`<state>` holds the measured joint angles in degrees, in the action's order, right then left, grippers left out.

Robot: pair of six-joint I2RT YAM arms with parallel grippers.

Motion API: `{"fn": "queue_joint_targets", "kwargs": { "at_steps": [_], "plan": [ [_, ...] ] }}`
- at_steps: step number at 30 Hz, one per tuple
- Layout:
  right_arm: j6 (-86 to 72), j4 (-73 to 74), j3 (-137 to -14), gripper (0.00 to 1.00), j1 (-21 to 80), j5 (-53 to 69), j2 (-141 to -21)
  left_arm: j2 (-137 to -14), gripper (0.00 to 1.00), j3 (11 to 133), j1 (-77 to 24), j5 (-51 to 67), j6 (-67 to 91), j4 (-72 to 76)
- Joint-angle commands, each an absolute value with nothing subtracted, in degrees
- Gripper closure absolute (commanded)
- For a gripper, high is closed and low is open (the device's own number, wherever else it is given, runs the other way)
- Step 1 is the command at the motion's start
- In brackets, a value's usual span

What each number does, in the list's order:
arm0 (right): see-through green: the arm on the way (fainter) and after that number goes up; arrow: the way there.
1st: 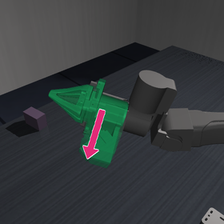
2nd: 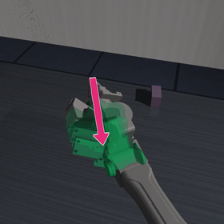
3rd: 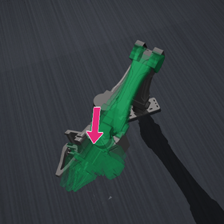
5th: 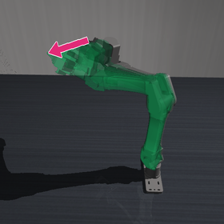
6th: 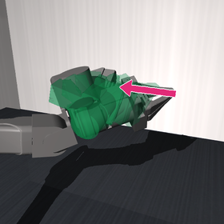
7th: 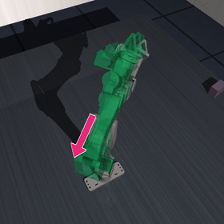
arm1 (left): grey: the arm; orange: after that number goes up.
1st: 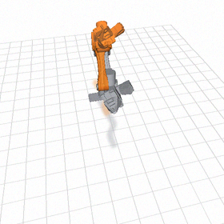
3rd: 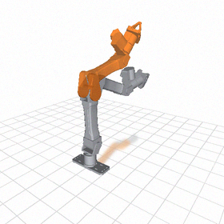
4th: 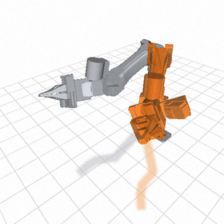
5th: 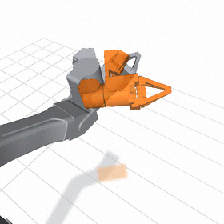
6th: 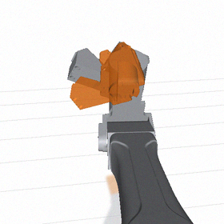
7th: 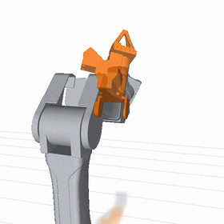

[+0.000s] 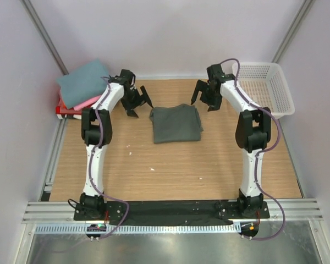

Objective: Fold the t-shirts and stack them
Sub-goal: Fold the tshirt, then neatly place the folded tshirt to the corner

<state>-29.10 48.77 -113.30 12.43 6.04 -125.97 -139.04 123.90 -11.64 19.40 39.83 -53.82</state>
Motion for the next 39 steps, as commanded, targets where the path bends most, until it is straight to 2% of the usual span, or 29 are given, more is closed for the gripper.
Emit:
{"fn": "queue_joint_targets", "kwargs": {
  "at_steps": [1,9,14,25,31,33,36,37,39],
  "plan": [
    [-29.3,40.8,-106.6,0.00,12.8,7.8,-114.6,-126.9,0.00,125.2,-15.0,19.6,36.3,-51.0],
    [-28.7,33.9,-87.3,0.00,12.7,10.4,-106.2,-124.0,0.01,111.5,-16.5,18.0,34.2,-46.1],
    [-28.1,32.2,-79.7,0.00,12.5,10.8,-100.7,-124.8,0.07,106.0,-17.4,17.1,33.7,-42.6],
    [-28.4,28.7,-68.7,0.00,12.3,13.3,-91.7,-130.0,0.17,103.7,-19.6,16.9,33.3,-36.4],
    [-28.8,25.4,-62.2,0.00,12.4,15.2,-88.5,-133.4,0.28,103.1,-20.6,16.5,33.6,-33.7],
    [-29.3,23.9,-60.4,0.00,12.4,16.0,-87.7,-134.9,0.37,103.7,-20.8,16.3,33.6,-33.0],
    [-29.9,22.2,-57.1,0.00,12.4,17.5,-86.6,-136.7,0.59,105.7,-21.1,17.0,33.2,-32.6],
    [-30.0,21.6,-55.5,0.00,12.4,17.8,-86.3,-137.5,0.77,106.7,-21.2,17.1,33.0,-32.6],
    [-30.4,20.2,-53.8,0.00,12.4,19.1,-85.3,-137.6,0.98,107.6,-21.3,18.1,32.5,-32.7]
  ]
}}
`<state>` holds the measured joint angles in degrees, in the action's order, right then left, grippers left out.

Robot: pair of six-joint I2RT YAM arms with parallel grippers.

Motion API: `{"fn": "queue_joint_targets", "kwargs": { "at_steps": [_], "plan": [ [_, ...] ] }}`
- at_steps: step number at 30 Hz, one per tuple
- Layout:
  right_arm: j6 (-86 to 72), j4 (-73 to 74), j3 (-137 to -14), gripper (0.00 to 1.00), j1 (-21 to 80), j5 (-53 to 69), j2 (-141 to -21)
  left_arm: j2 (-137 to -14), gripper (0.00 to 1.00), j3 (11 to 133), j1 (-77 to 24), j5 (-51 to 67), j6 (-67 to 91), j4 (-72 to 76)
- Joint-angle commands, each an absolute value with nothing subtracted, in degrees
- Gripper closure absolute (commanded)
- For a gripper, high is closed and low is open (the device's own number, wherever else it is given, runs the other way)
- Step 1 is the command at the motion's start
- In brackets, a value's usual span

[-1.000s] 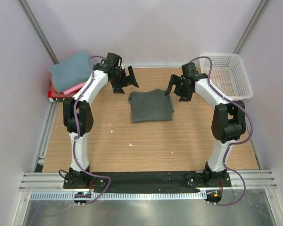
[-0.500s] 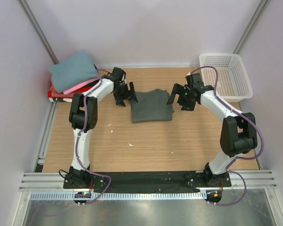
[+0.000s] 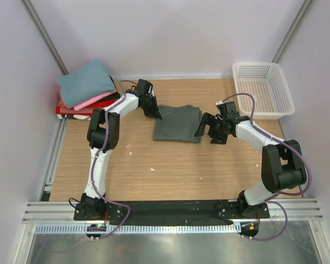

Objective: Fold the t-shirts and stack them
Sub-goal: Neatly place the folded tshirt to the corner

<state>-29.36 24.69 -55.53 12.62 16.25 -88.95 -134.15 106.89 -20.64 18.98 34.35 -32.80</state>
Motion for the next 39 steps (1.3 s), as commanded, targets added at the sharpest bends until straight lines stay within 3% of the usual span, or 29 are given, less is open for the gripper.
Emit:
{"fn": "queue_joint_targets", "kwargs": {
  "at_steps": [1,6,15,25,39],
  "plan": [
    [-30.5,19.6,-52.0,0.00,12.4,19.8,-84.7,-136.9,1.00,108.3,-21.4,18.8,32.3,-32.9],
    [-33.4,10.6,-41.9,0.01,12.7,23.5,-76.6,-131.6,1.00,110.1,-21.8,18.8,31.5,-35.0],
    [-42.2,-11.9,-18.0,0.00,17.8,23.6,-55.0,-127.8,1.00,124.1,-21.7,15.0,30.5,-45.7],
    [-44.2,-26.7,-4.8,0.00,22.3,19.9,-53.4,-127.4,1.00,132.6,-21.2,13.2,30.9,-50.4],
    [-43.5,-30.8,-5.3,0.00,24.5,17.8,-61.8,-124.5,1.00,143.0,-13.7,14.1,30.9,-51.4]
  ]
}}
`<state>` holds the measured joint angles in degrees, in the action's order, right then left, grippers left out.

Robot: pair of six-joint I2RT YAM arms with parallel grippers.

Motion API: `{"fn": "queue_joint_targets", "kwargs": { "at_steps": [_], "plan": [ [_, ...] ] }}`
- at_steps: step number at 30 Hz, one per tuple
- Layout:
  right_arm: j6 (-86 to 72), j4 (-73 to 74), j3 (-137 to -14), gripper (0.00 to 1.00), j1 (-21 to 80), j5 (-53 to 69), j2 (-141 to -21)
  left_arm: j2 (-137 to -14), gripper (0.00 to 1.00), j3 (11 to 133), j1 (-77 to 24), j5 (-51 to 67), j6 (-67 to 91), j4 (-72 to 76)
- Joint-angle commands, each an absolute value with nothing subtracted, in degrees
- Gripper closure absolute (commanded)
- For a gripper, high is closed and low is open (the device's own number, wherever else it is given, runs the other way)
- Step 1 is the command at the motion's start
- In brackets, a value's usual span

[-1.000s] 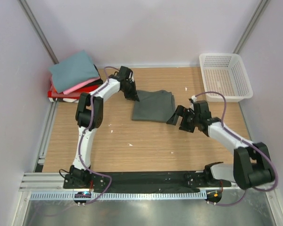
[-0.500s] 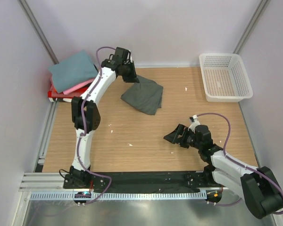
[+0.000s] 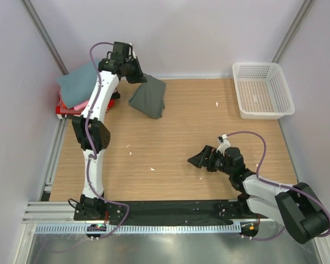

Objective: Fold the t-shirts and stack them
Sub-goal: Neatly place the folded tshirt to the corner

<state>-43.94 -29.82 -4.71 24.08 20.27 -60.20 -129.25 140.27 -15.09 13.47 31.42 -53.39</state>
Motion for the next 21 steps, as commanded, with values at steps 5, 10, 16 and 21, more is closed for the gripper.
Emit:
{"fn": "queue_joint_targets", "kwargs": {
  "at_steps": [5,10,16,21],
  "plan": [
    [-43.7,-31.4,-5.6,0.00,24.8,17.9,-63.4,-124.1,1.00,145.8,-10.8,15.1,32.2,-48.3],
    [-43.6,-31.5,-5.7,0.00,24.8,17.8,-63.9,-123.0,1.00,147.8,-8.4,15.7,33.2,-45.0],
    [-43.7,-31.5,-6.1,0.00,24.8,17.8,-65.0,-120.4,1.00,149.6,-5.2,15.8,34.4,-41.7],
    [-43.7,-31.9,-6.4,0.00,24.9,18.1,-66.4,-117.5,1.00,151.0,-0.5,16.2,35.8,-39.2]
  ]
}}
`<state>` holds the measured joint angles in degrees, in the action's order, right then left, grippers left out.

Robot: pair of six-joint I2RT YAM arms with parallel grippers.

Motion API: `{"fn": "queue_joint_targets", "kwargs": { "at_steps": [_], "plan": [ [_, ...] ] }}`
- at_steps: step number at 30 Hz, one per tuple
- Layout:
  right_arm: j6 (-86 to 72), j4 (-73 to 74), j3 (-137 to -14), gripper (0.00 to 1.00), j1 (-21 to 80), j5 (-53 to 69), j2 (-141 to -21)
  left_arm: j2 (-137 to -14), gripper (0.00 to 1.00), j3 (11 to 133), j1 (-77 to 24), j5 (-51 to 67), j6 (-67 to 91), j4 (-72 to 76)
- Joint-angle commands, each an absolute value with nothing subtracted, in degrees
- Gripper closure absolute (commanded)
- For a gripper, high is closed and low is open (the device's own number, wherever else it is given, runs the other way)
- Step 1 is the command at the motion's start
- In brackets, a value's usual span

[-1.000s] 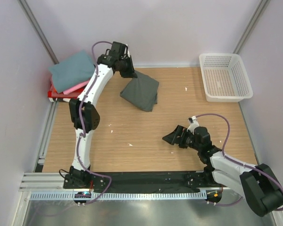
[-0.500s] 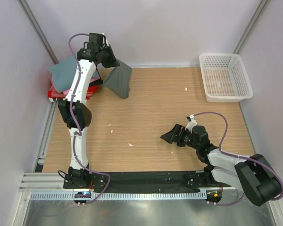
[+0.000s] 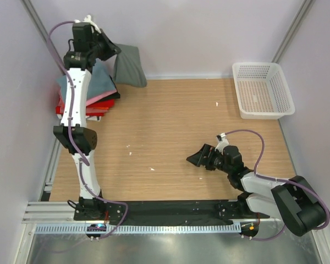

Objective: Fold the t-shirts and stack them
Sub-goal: Neatly place the folded tshirt to the corner

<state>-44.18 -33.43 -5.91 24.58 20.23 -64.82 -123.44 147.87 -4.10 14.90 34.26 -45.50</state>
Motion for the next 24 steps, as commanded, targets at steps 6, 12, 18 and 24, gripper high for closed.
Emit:
{"fn": "queue_joint_targets", "kwargs": {
  "at_steps": [6,12,18,24],
  "plan": [
    [-43.8,-32.2,-6.6,0.00,25.0,18.3,-66.9,-115.2,1.00,148.1,8.2,19.2,39.9,-35.2],
    [-43.7,-32.1,-6.8,0.00,24.9,18.3,-67.5,-115.3,0.99,142.2,14.3,24.6,42.2,-35.3],
    [-43.8,-32.2,-6.9,0.00,25.0,18.3,-67.8,-117.2,1.00,140.4,15.8,29.3,42.1,-35.5],
    [-43.7,-32.2,-7.0,0.00,25.1,18.3,-68.4,-115.8,1.00,140.2,14.9,34.0,49.1,-27.9]
  ]
}}
